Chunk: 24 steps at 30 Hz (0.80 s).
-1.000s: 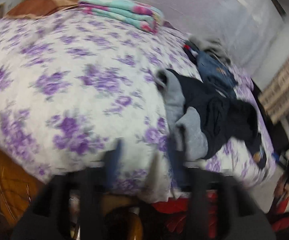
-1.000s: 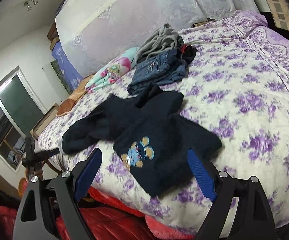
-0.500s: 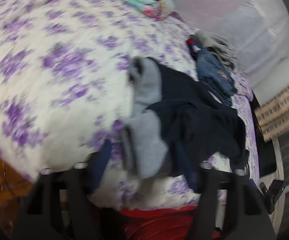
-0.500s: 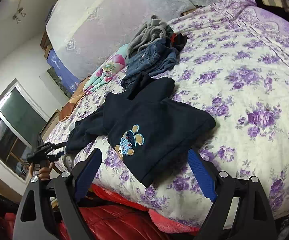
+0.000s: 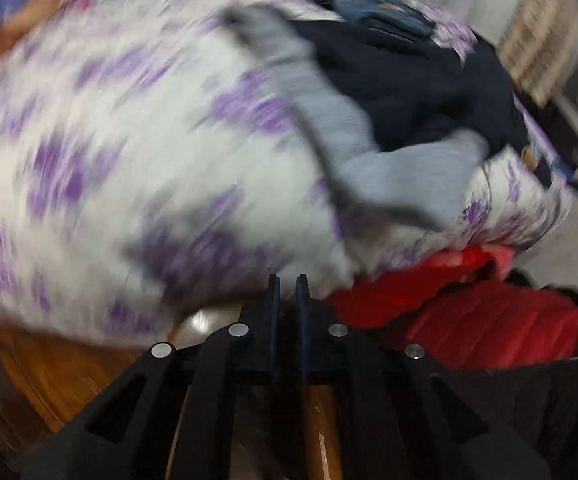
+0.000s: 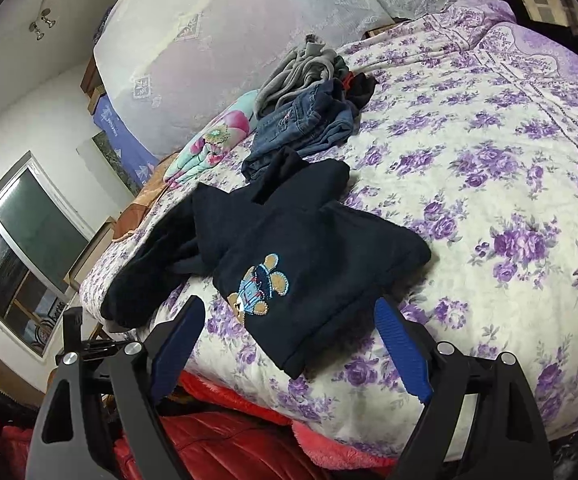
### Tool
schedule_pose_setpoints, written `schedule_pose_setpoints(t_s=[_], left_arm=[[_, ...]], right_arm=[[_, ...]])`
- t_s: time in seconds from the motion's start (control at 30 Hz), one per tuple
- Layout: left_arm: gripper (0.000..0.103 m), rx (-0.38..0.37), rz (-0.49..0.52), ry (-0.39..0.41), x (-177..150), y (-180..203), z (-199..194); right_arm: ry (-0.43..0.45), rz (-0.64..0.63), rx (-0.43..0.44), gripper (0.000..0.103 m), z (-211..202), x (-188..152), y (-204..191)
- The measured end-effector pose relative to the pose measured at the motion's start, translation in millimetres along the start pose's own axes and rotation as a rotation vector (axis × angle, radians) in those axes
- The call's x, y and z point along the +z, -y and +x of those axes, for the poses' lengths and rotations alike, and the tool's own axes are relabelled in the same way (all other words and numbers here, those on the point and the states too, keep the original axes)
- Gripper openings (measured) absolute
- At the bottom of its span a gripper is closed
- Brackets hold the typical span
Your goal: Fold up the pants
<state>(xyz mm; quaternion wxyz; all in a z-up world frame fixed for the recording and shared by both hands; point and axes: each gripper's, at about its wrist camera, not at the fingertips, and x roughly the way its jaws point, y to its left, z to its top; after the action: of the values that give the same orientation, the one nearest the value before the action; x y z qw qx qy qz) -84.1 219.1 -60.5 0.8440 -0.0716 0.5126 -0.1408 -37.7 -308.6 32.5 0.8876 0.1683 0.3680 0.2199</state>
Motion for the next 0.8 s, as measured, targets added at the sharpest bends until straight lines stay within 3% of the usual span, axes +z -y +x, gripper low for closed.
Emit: schedule_pose_setpoints(t_s=[0.03,0.1,0.13,0.2,0.33,0.4,0.43,0.53,0.57,0.63,0.67,0.77,0.8], left_arm=[[0.022,-0.043,-0.074,0.007,-2.0,-10.2,-7.0],[0.062,-0.135,-0.148,0.053,0.4,-17.4,-19.2],[0.068,-0.176,-0.175,0.084,3.2,-17.2,-25.0],[0.07,-0.261,-0.208,0.096,9.0,-11.1,-30.0],[0.072,-0.5,-0.319,0.051,20.3,-3.8,-32.9],[0.079,-0.559,-0.411,0.037,18.1,-2.5,-33.3],[0.081,-0.573,-0.484,0.031,17.0,-3.8,-33.8],[0.085,-0.522,-0.725,-0.001,11.6,-5.0,-25.1],[0.085,-0.551,-0.797,-0.017,9.5,-5.7,-18.9],[0.085,-0.691,-0.966,-0.055,9.3,-6.0,-4.3],[0.085,-0.716,-1.006,-0.062,10.8,-6.3,-0.6],[0.085,-0.658,-1.08,-0.058,23.1,-7.7,5.7],[0.085,-0.678,-1.123,-0.083,24.4,-9.9,13.4]], right_arm=[[-0.004,-0.003,0.001,0.087,1.0,-0.1,-1.3],[-0.009,-0.014,0.006,0.087,3.1,0.3,-5.3],[-0.011,-0.017,0.008,0.087,4.1,0.3,-7.0],[-0.015,-0.022,0.015,0.087,5.6,-0.5,-10.1],[-0.019,-0.035,0.007,0.087,5.7,-1.4,-13.0],[-0.017,-0.029,0.009,0.087,4.5,-1.3,-11.6],[-0.015,-0.026,0.011,0.087,4.0,-1.1,-11.3],[-0.011,-0.019,0.021,0.087,4.0,-0.7,-10.3],[-0.011,-0.022,0.023,0.087,4.6,-0.4,-11.0],[-0.016,-0.03,0.032,0.087,5.7,-0.6,-13.7],[-0.018,-0.037,0.034,0.087,5.7,-1.0,-15.5],[-0.015,-0.056,0.043,0.088,3.3,-3.9,-19.5],[-0.014,-0.057,0.045,0.088,2.7,-4.6,-19.5]])
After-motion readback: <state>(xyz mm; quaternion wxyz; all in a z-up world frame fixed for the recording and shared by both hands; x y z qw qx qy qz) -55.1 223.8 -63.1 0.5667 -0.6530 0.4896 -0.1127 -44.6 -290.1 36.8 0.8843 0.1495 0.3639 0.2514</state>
